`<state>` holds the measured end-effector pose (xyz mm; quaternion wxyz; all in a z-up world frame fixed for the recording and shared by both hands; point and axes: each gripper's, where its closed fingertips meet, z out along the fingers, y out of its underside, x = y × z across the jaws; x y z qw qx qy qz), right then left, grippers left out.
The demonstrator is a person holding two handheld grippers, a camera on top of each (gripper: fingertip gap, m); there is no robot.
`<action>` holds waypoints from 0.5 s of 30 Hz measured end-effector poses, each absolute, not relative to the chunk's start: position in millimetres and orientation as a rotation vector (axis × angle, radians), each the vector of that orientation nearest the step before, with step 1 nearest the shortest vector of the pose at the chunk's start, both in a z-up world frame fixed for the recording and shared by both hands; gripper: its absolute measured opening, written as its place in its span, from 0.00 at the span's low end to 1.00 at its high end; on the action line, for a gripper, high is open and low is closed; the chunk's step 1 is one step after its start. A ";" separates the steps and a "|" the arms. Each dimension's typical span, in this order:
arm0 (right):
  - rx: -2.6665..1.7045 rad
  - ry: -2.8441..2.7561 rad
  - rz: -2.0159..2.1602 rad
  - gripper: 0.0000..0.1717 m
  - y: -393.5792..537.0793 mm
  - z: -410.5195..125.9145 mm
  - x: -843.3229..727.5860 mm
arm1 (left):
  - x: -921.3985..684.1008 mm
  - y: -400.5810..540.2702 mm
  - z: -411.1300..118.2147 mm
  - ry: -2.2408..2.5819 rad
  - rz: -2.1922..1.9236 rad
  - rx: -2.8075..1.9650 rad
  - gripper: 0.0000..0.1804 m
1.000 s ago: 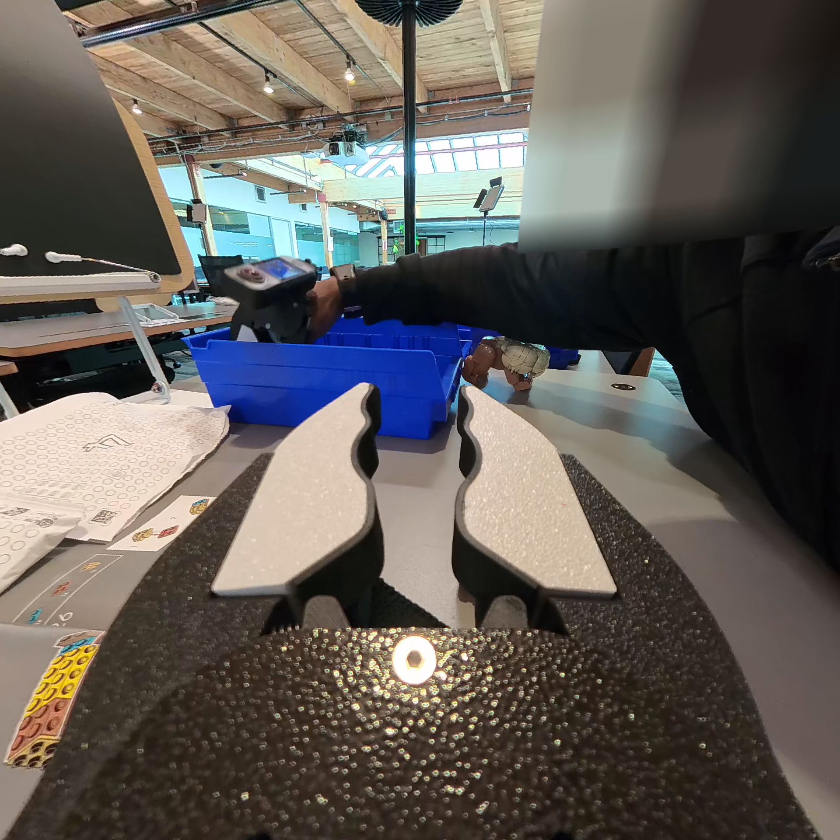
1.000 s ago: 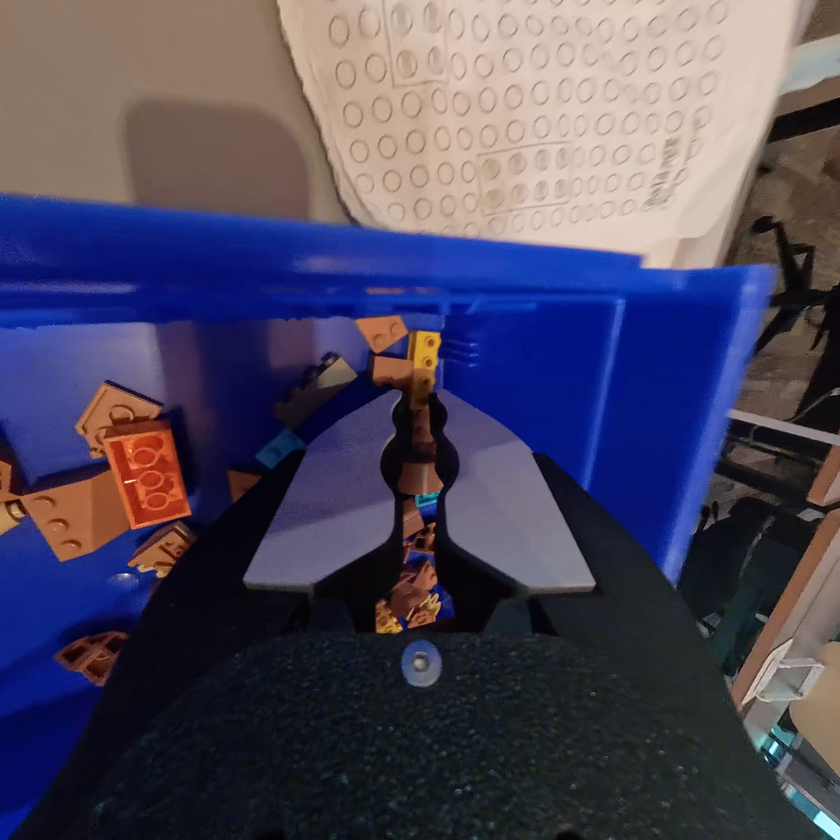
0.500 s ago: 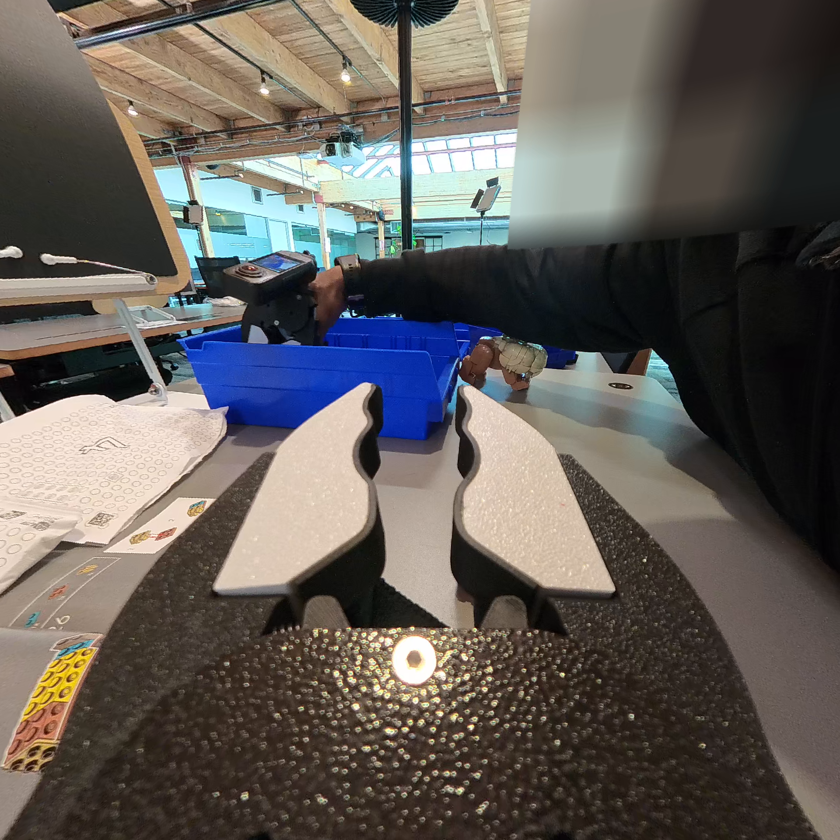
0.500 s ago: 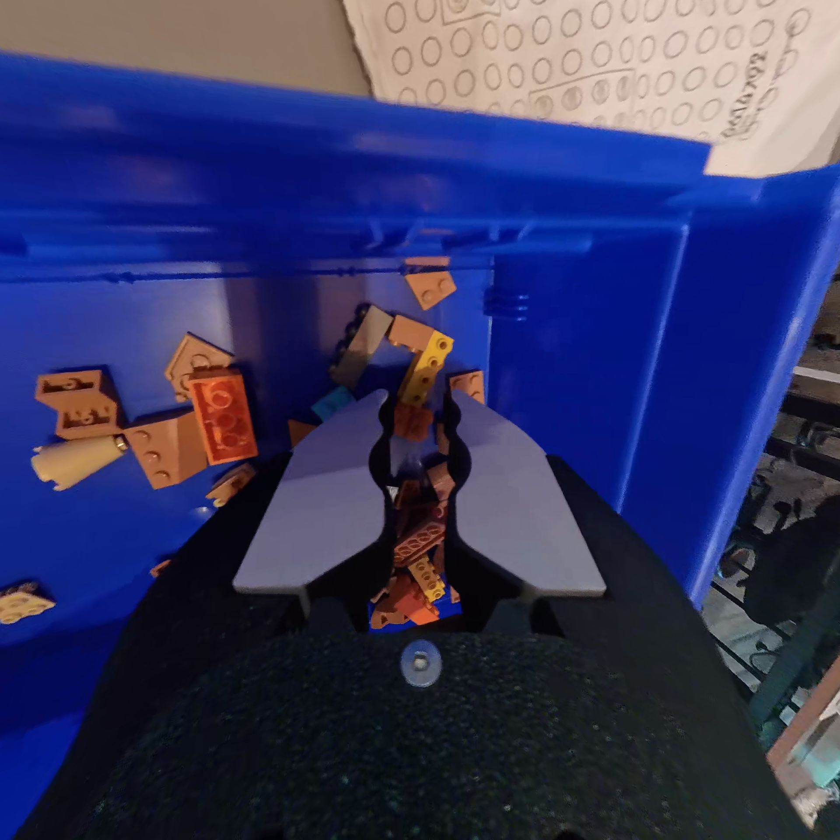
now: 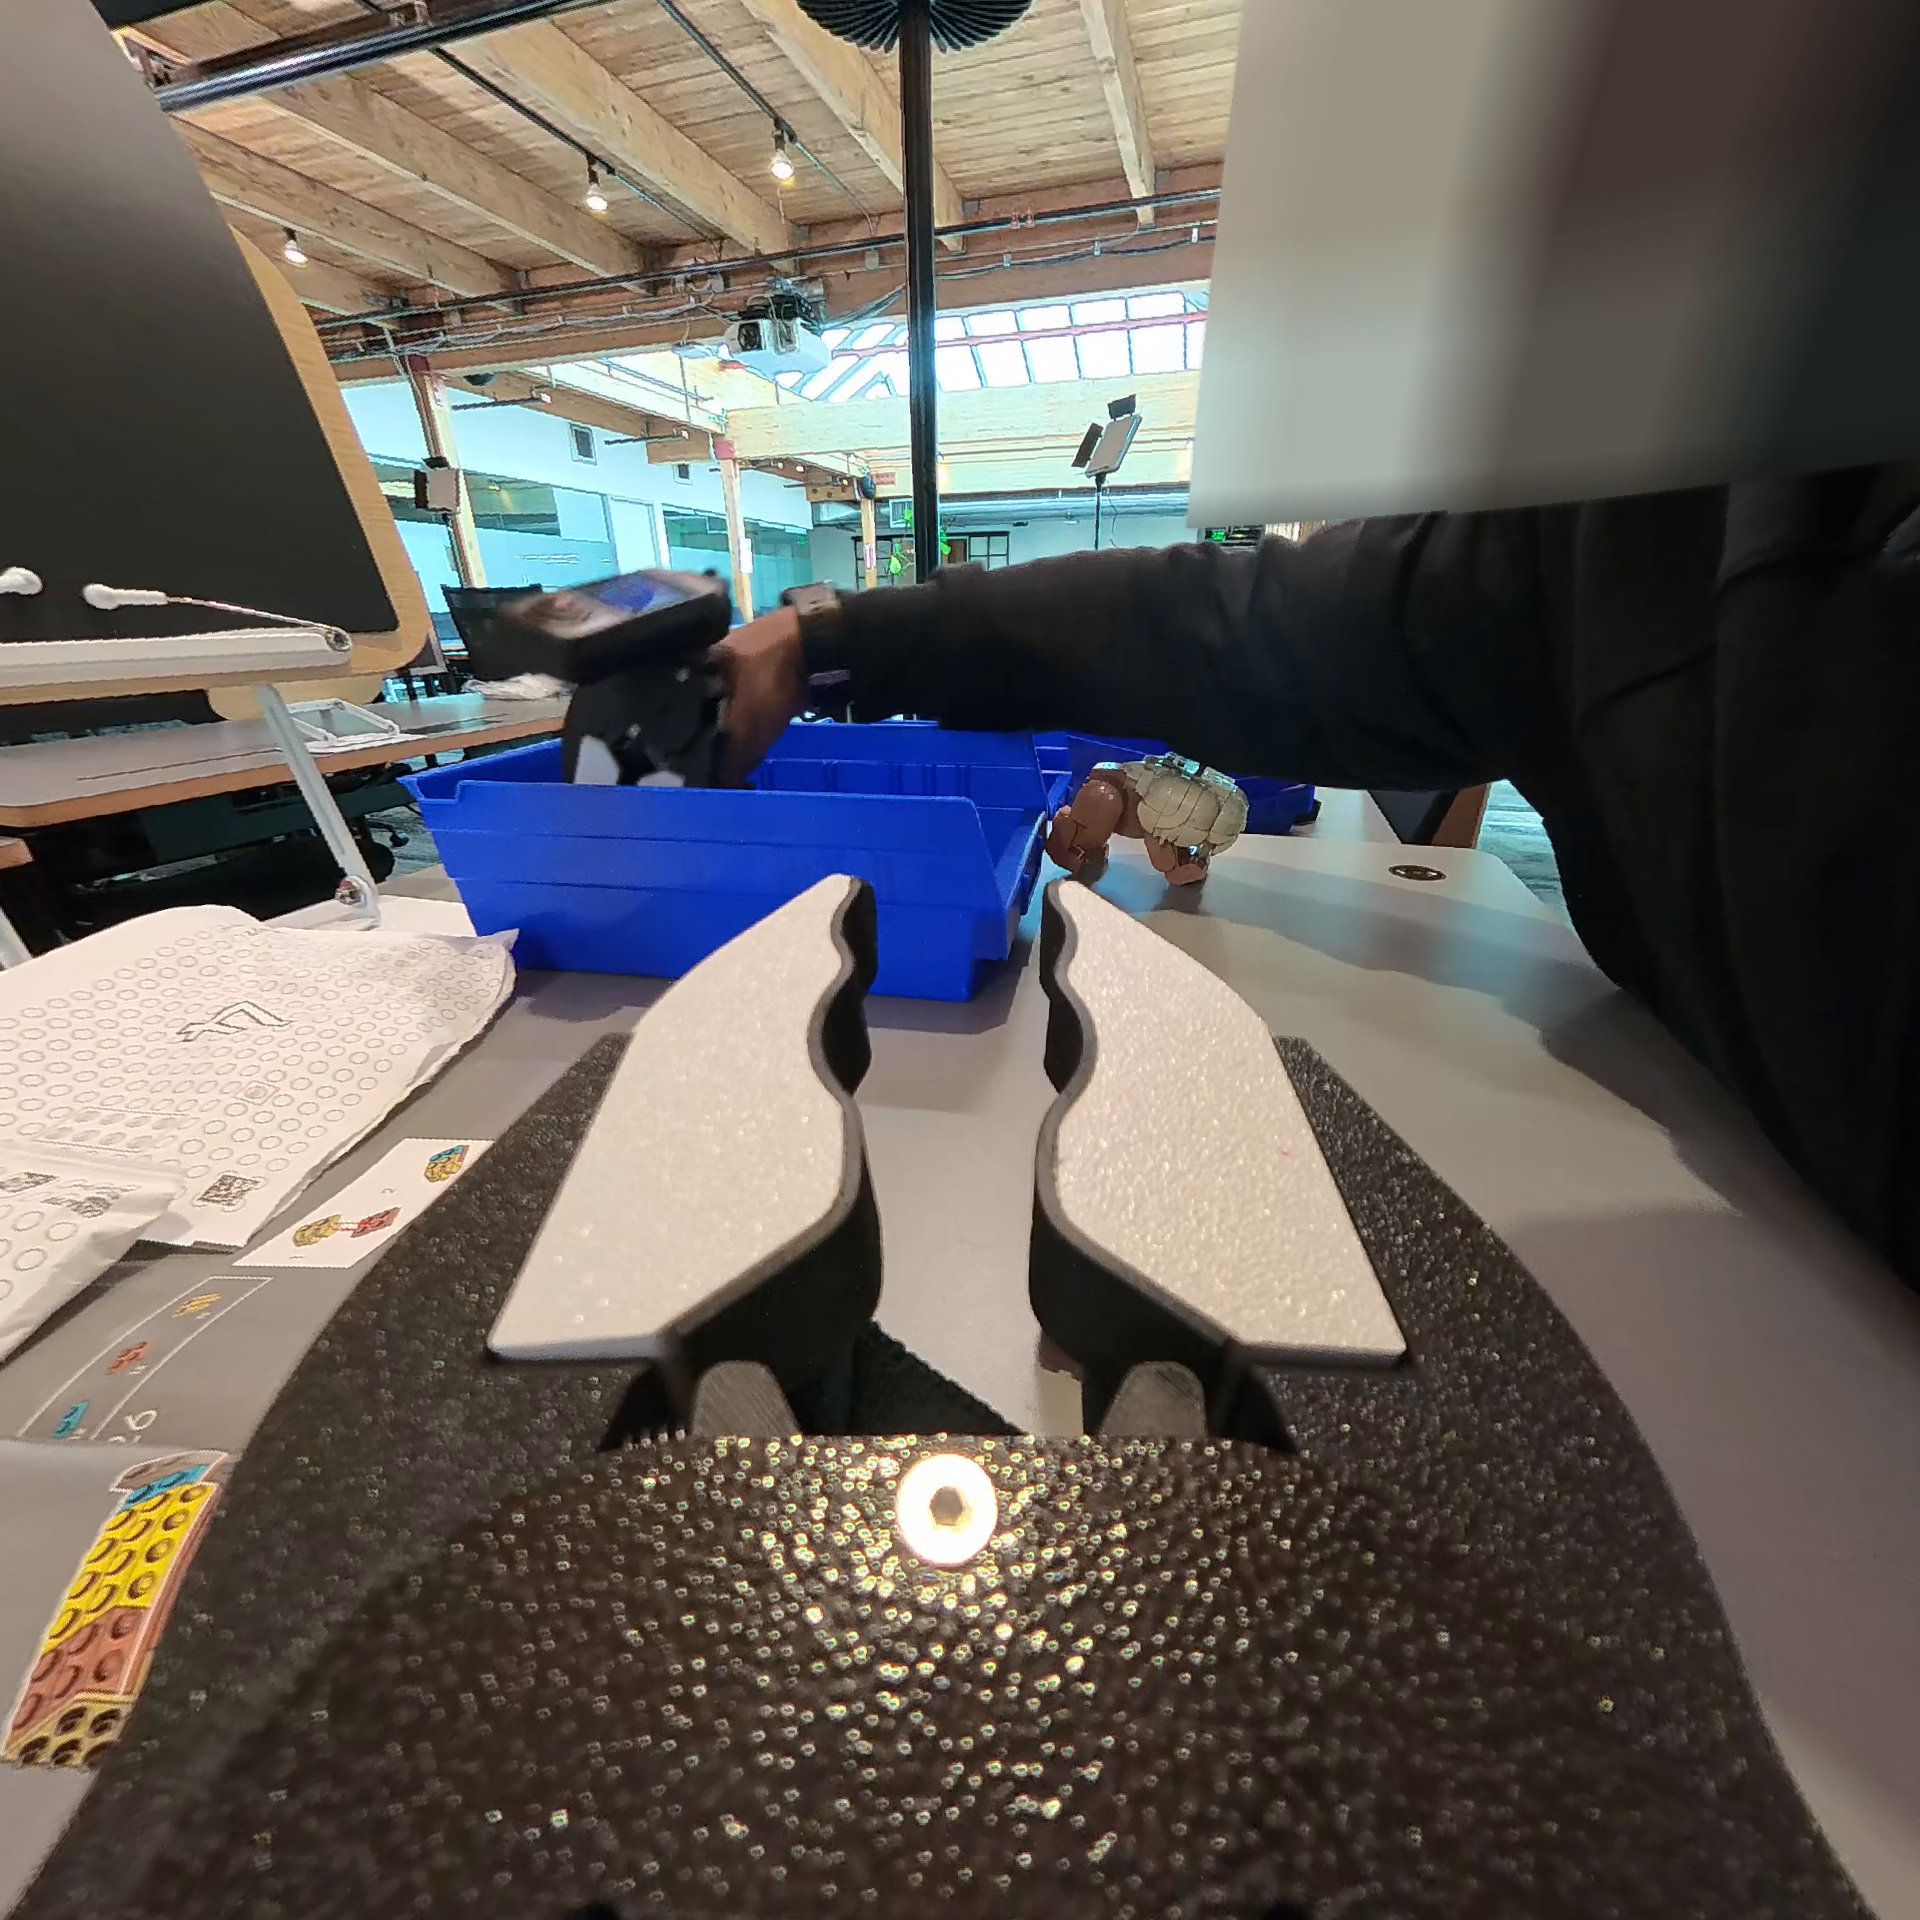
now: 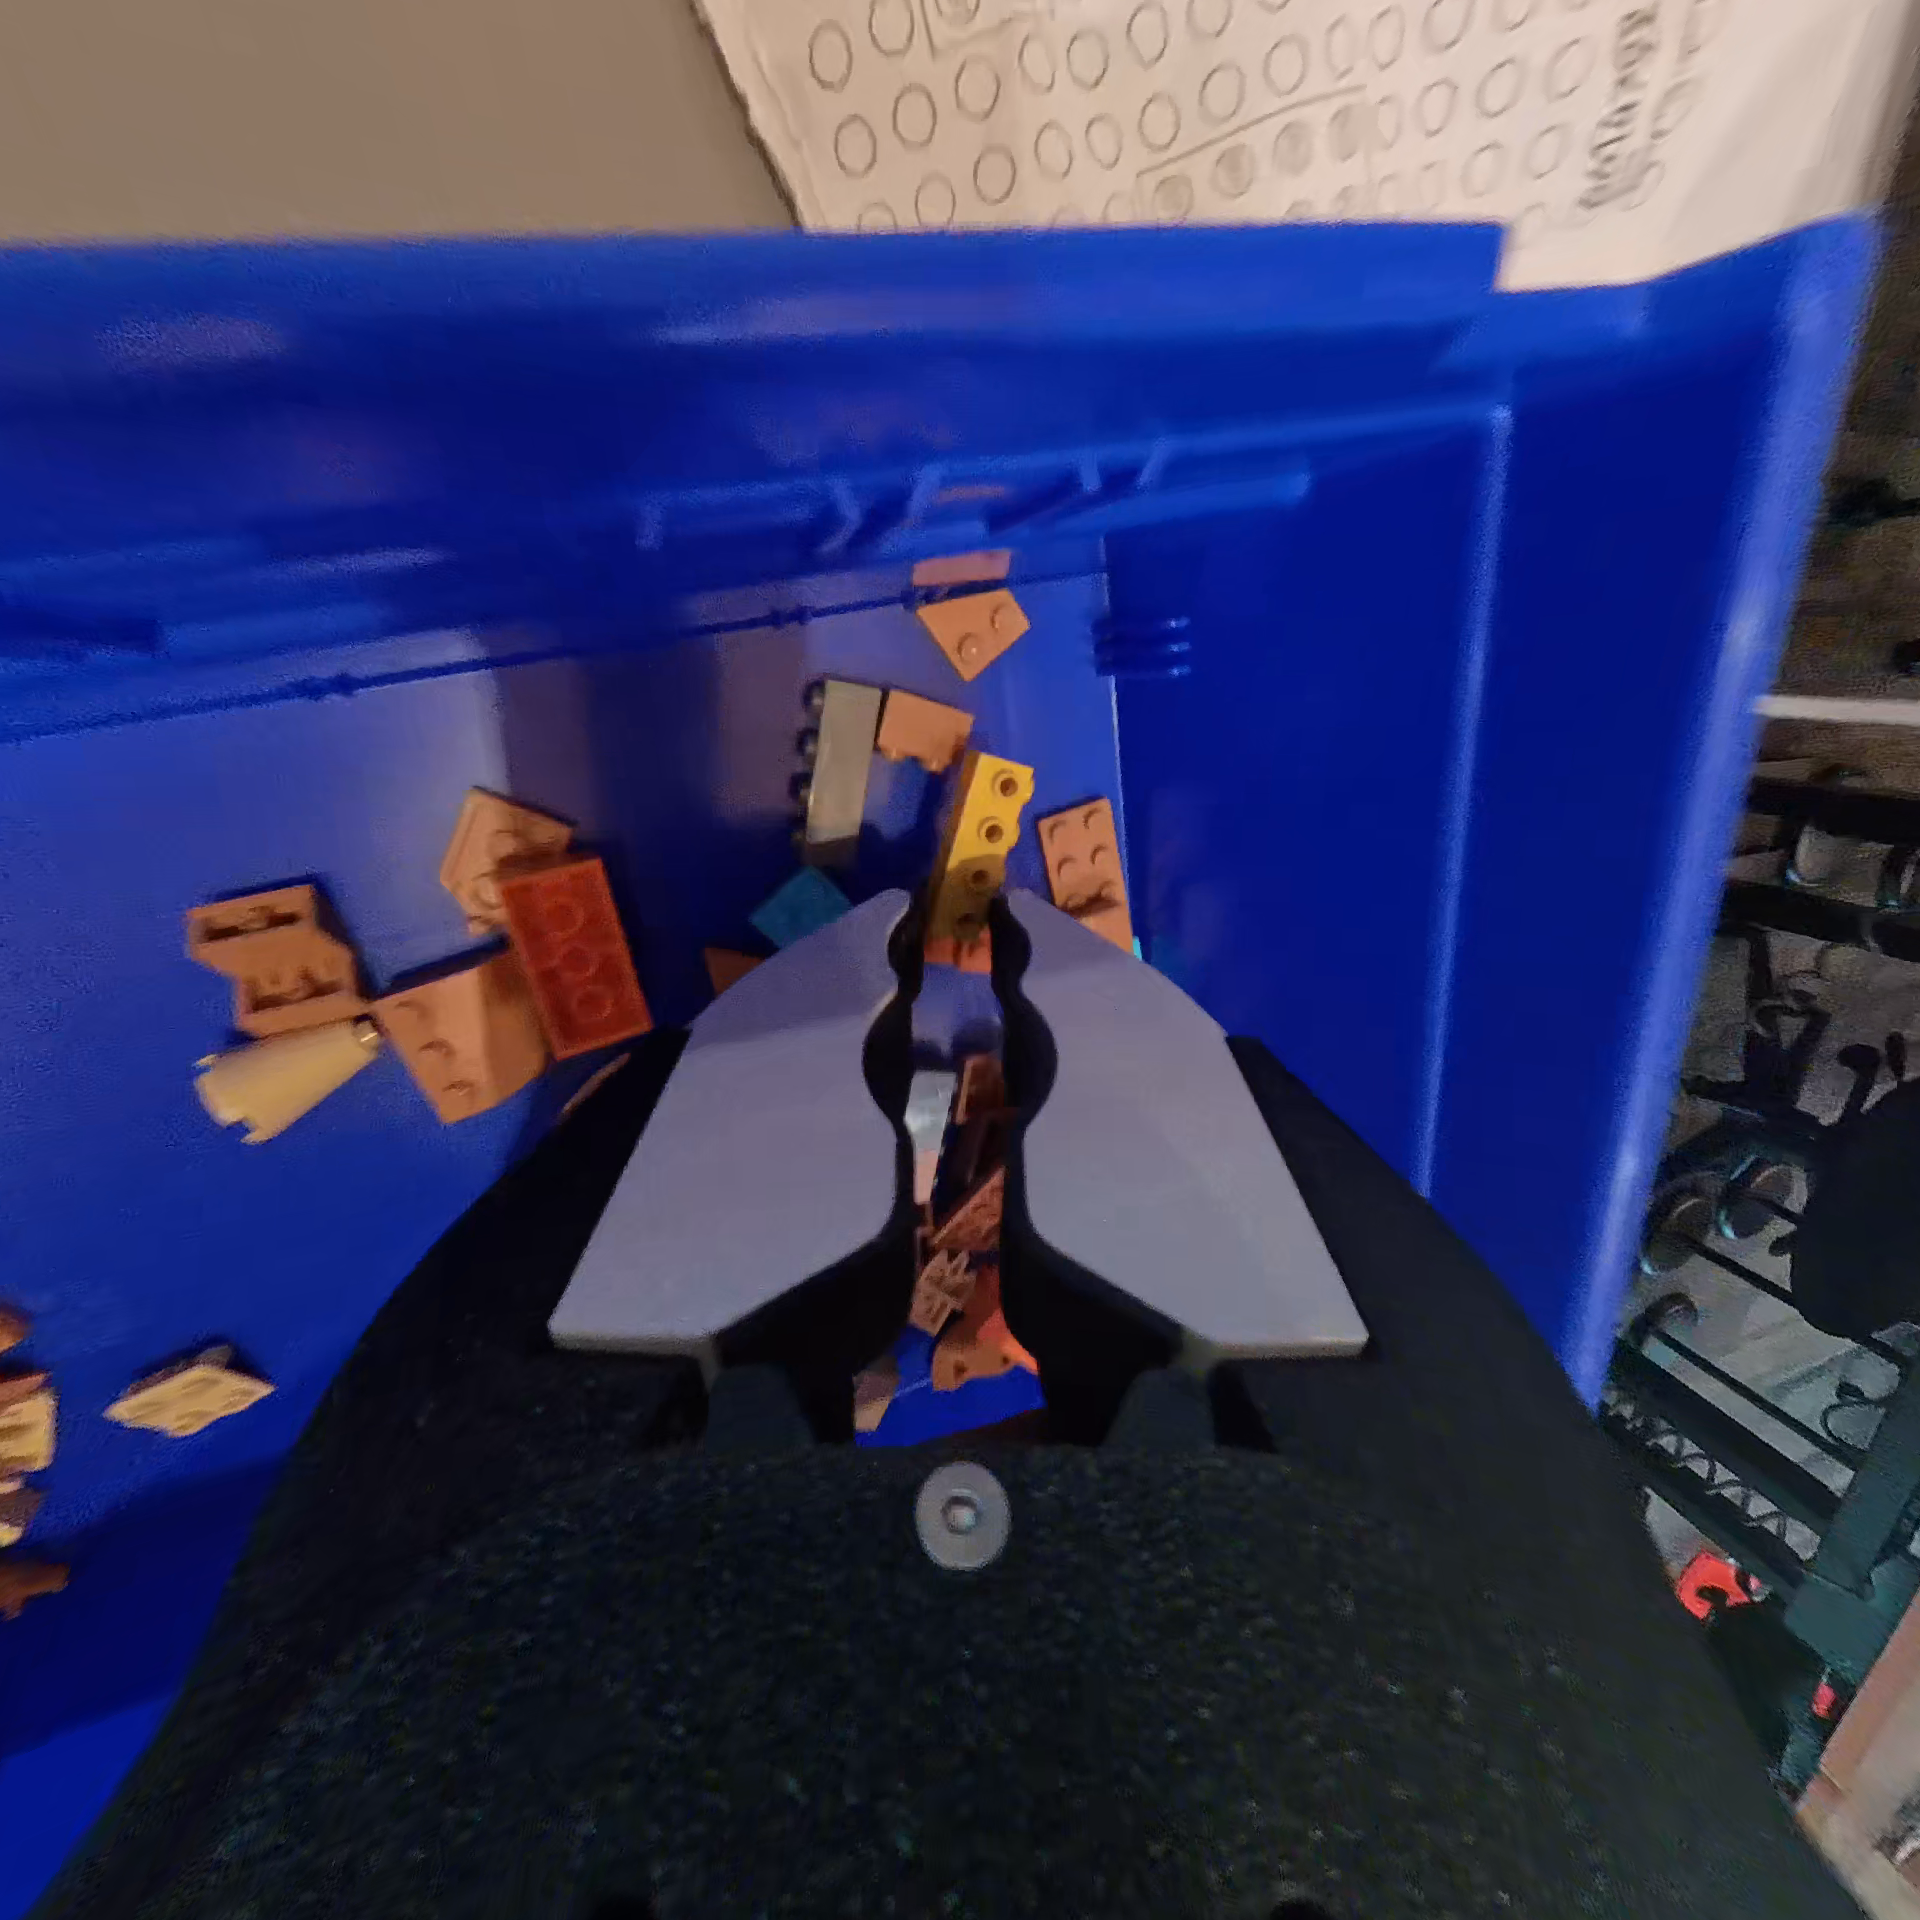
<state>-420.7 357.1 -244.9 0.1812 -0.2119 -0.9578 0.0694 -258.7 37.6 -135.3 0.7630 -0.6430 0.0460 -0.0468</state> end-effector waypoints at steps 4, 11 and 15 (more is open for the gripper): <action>-0.602 -2.590 0.310 0.07 348.7 -199.3 -392.0 | -260.0 36.7 -134.8 0.086 -0.100 -1.395 0.16; -0.289 -2.586 0.484 0.07 250.6 -148.1 -241.8 | -255.1 37.4 -136.1 0.096 -0.093 -1.410 0.16; -0.150 -2.734 0.434 0.07 198.9 -192.7 -151.8 | -248.4 40.1 -138.1 0.113 -0.096 -1.426 0.16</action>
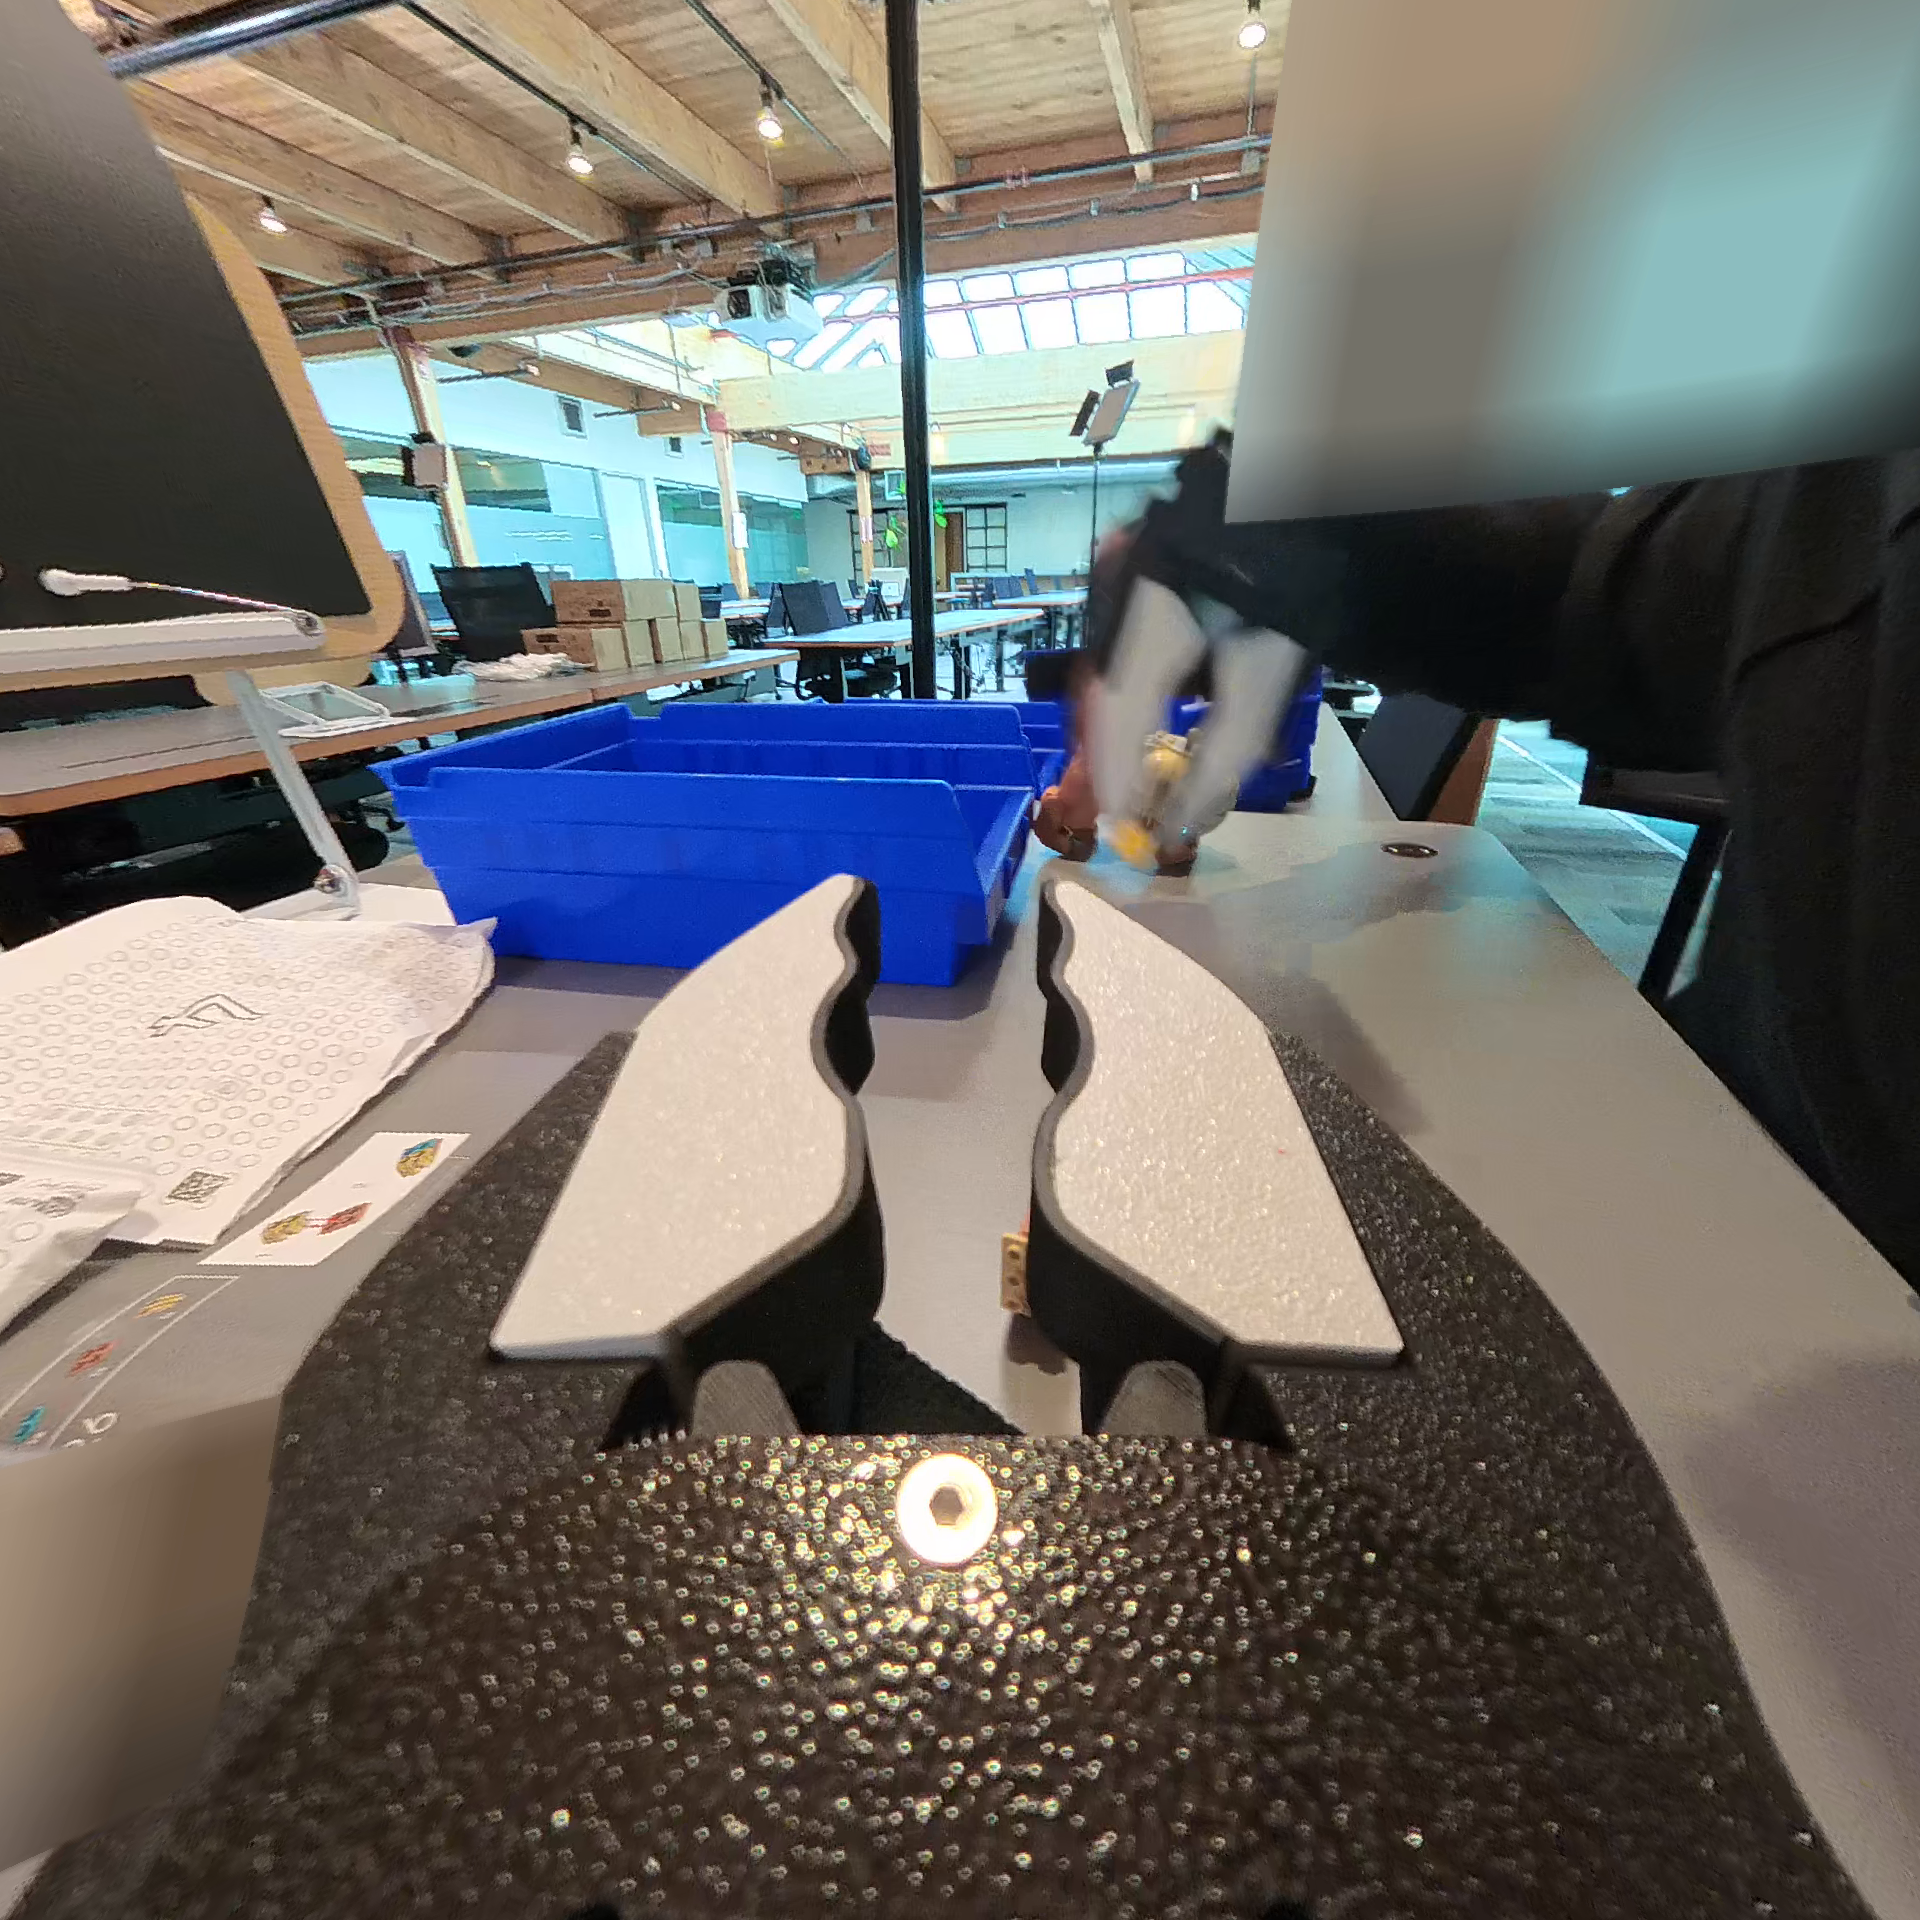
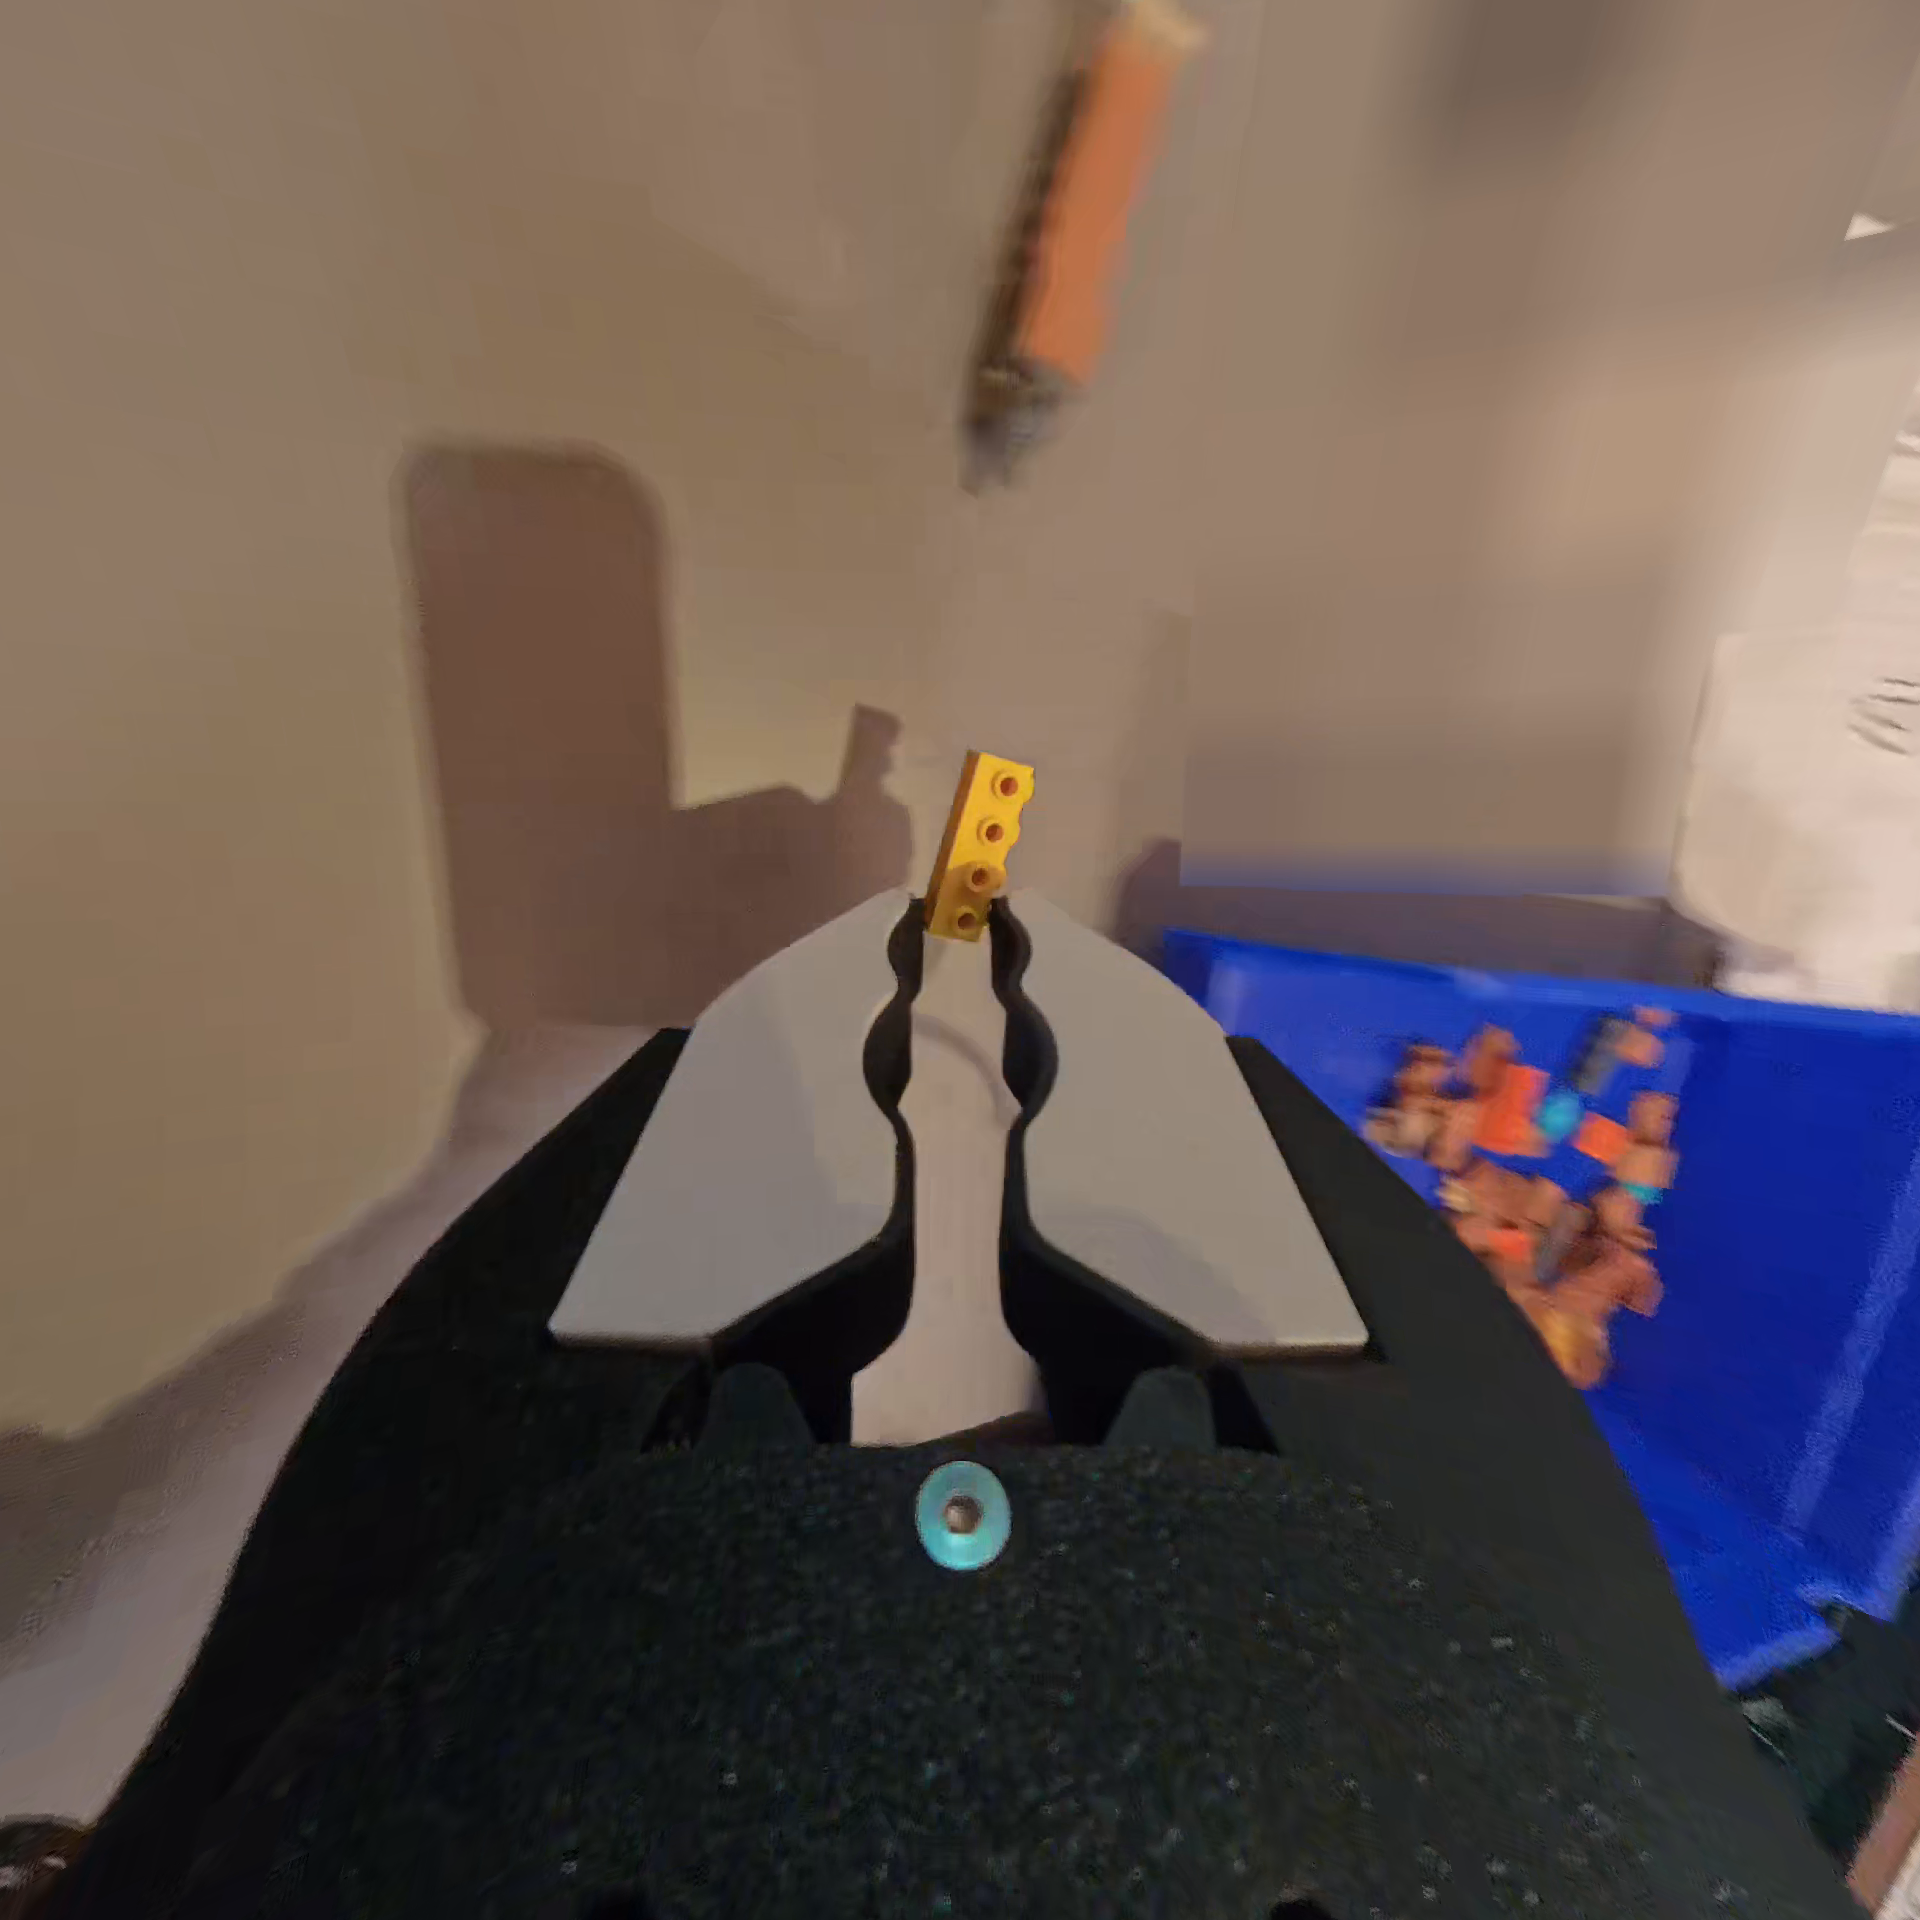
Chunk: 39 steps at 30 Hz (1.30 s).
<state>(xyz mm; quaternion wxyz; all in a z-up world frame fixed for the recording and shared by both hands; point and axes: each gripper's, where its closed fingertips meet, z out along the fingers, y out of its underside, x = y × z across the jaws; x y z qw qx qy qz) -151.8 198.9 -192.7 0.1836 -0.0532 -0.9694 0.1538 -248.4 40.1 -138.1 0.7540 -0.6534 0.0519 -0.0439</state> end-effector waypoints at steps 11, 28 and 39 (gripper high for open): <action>-0.298 -2.876 0.485 0.12 170.9 -261.3 -105.7 | -232.2 43.9 -143.2 0.176 -0.074 -1.464 0.15; -0.159 -2.618 -0.186 0.15 385.9 -149.8 -321.1 | -237.0 42.9 -145.0 0.179 -0.051 -1.478 0.15; -0.233 -2.896 -0.410 0.10 422.7 -232.5 -395.7 | -245.7 39.1 -140.8 0.130 -0.088 -1.449 0.15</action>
